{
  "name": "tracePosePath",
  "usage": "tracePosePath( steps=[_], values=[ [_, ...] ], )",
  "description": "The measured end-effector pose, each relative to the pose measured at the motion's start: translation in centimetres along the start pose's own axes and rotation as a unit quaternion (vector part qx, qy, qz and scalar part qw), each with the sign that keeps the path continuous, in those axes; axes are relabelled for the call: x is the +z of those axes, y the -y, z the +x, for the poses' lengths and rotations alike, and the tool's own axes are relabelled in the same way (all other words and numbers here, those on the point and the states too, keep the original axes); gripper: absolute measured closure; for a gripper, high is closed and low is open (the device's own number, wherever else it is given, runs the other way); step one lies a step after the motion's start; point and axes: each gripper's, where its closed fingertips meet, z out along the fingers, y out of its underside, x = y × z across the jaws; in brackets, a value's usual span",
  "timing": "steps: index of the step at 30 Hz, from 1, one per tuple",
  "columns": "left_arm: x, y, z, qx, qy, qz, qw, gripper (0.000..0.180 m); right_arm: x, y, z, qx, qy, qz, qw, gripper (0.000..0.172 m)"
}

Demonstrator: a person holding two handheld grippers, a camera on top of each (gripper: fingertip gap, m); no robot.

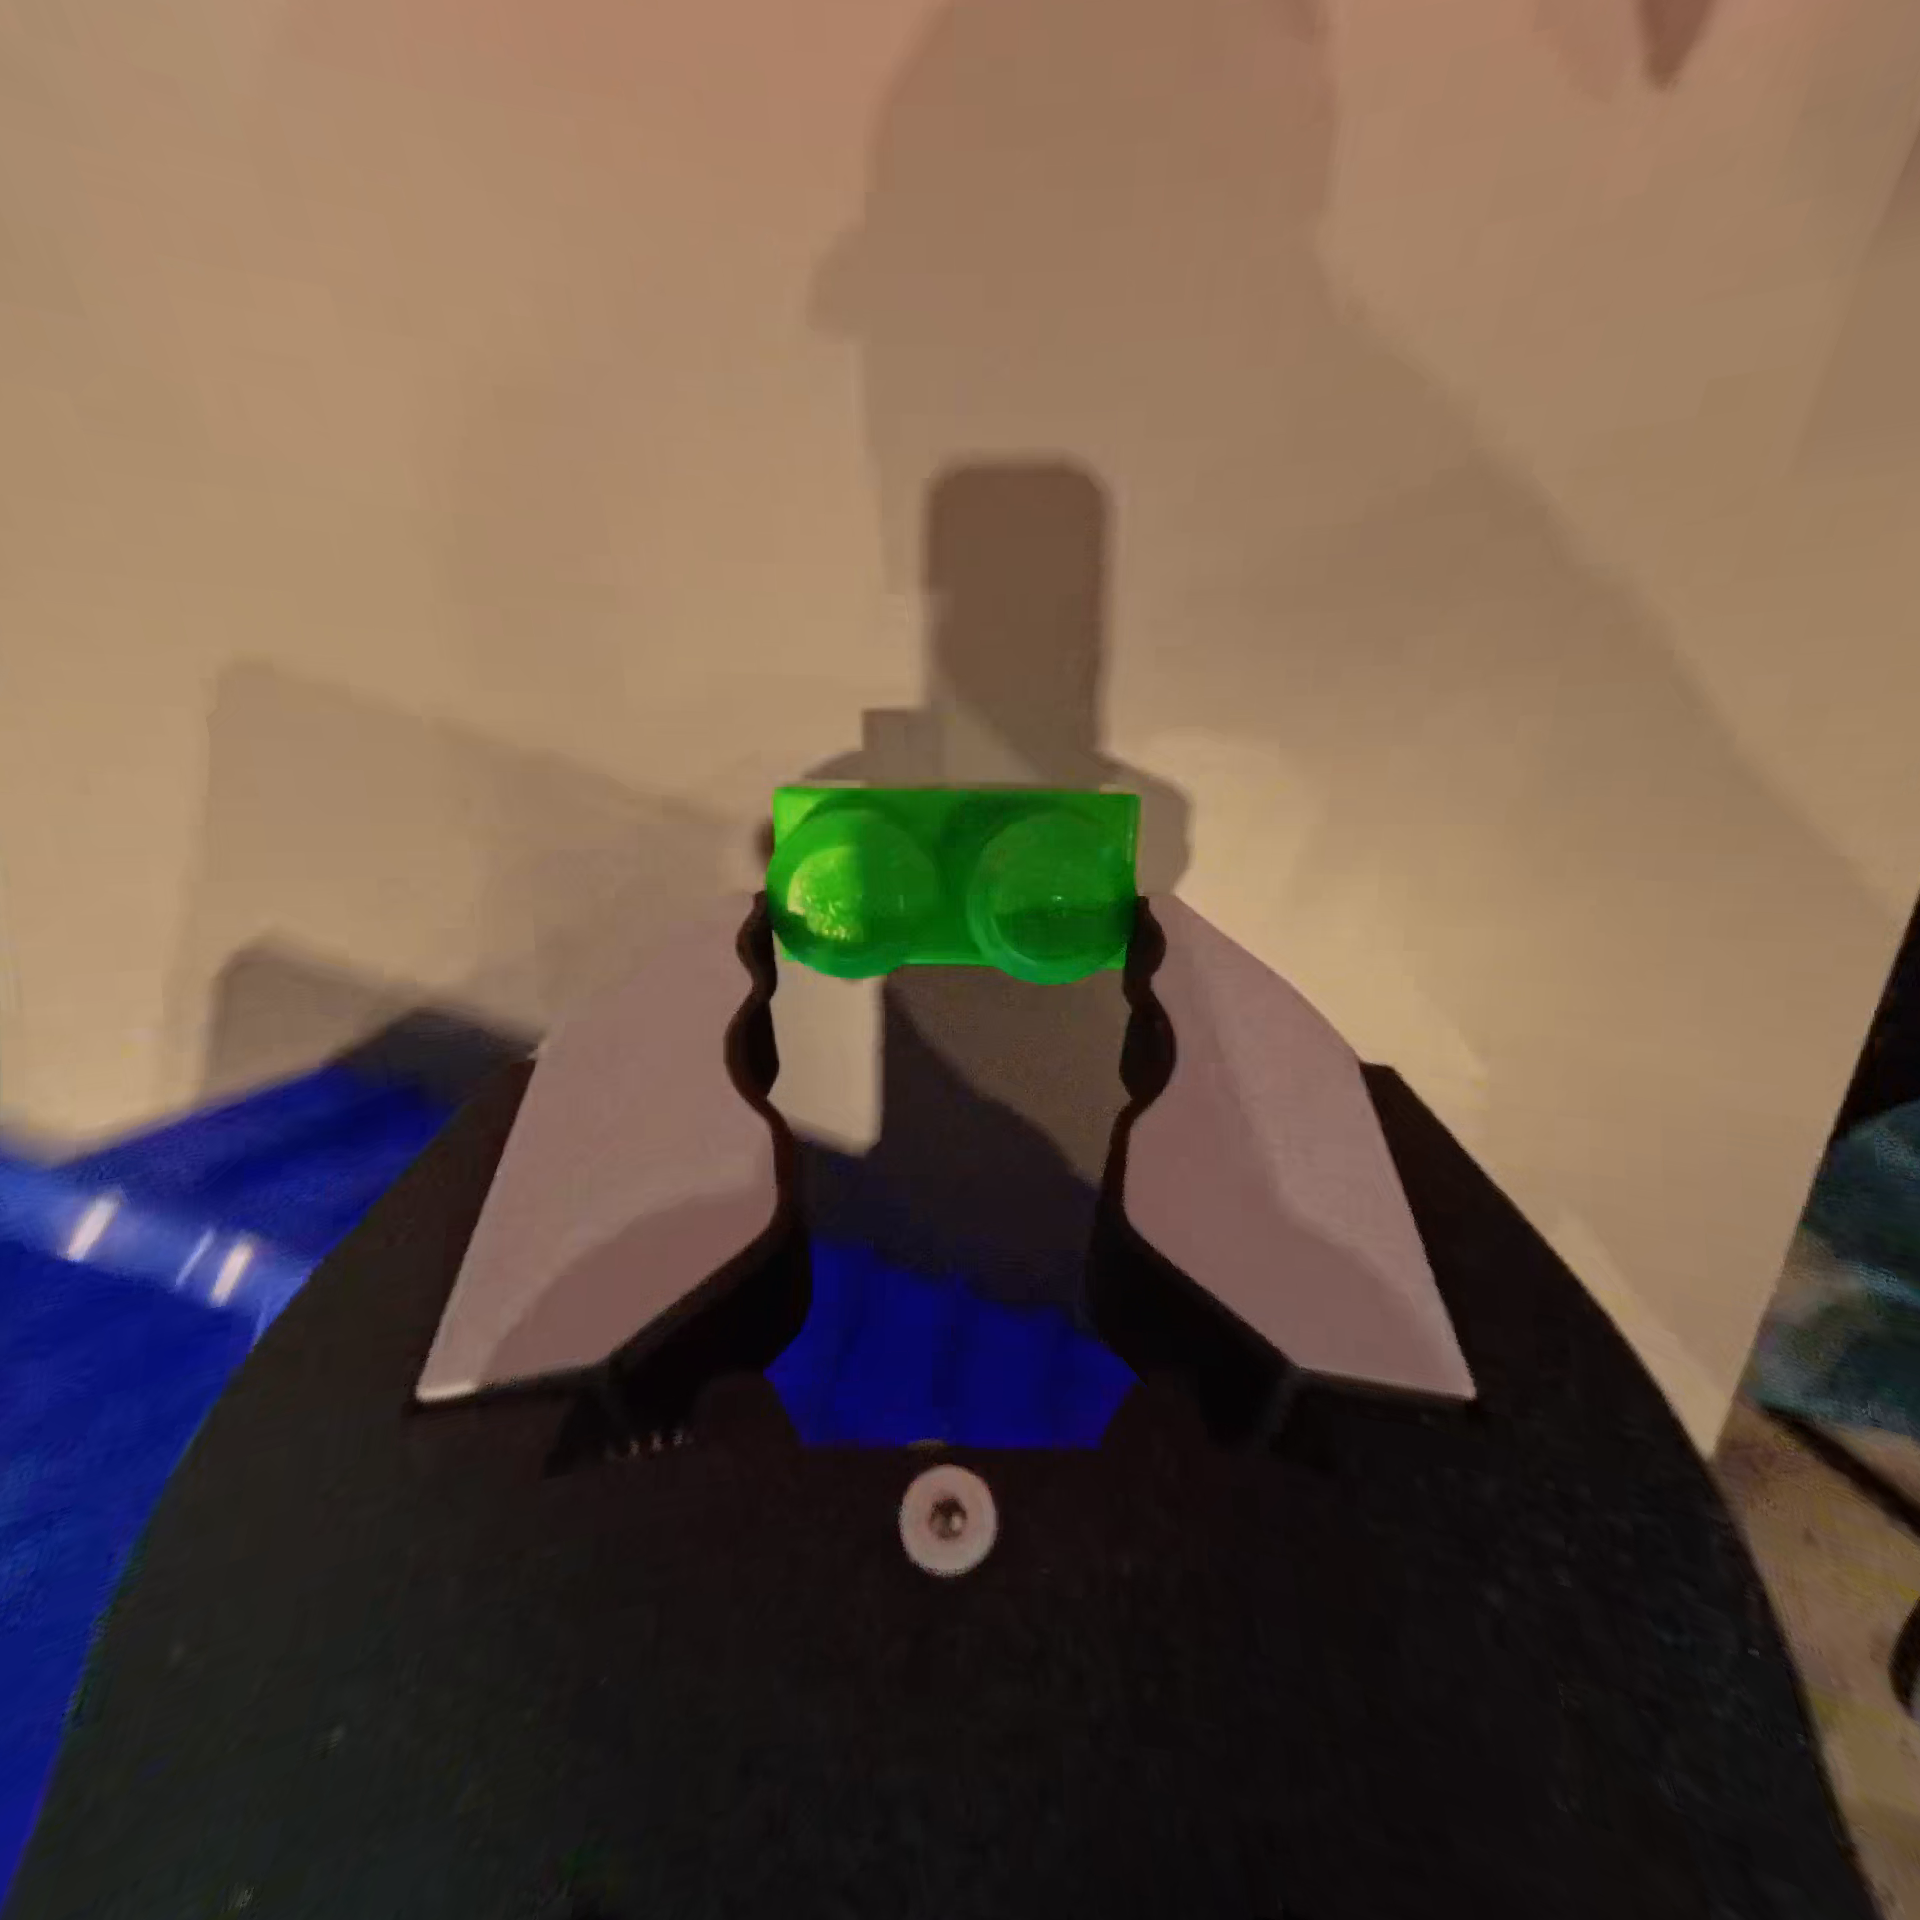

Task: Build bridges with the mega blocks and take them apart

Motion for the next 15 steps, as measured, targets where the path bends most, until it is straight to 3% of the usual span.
tracePosePath(
  steps=[3,6,10,15],
  values=[
    [-7.1,-2.9,-5.7,-0.148,0.081,0.051,0.984,0.116,0.3,0.5,0.1,-0.003,0.002,0.003,1.000,0.113],
    [-10.5,-7.7,-10.6,-0.313,0.123,0.082,0.938,0.116,0.8,1.2,0.1,-0.008,0.005,0.008,1.000,0.113],
    [-7.1,-12.5,-14.5,-0.409,0.130,0.048,0.902,0.116,1.7,1.6,0.1,-0.012,0.011,0.002,1.000,0.113],
    [-1.6,-15.8,-17.6,-0.446,0.169,-0.032,0.878,0.116,1.7,1.7,0.2,-0.014,0.007,-0.005,1.000,0.113]
  ],
)
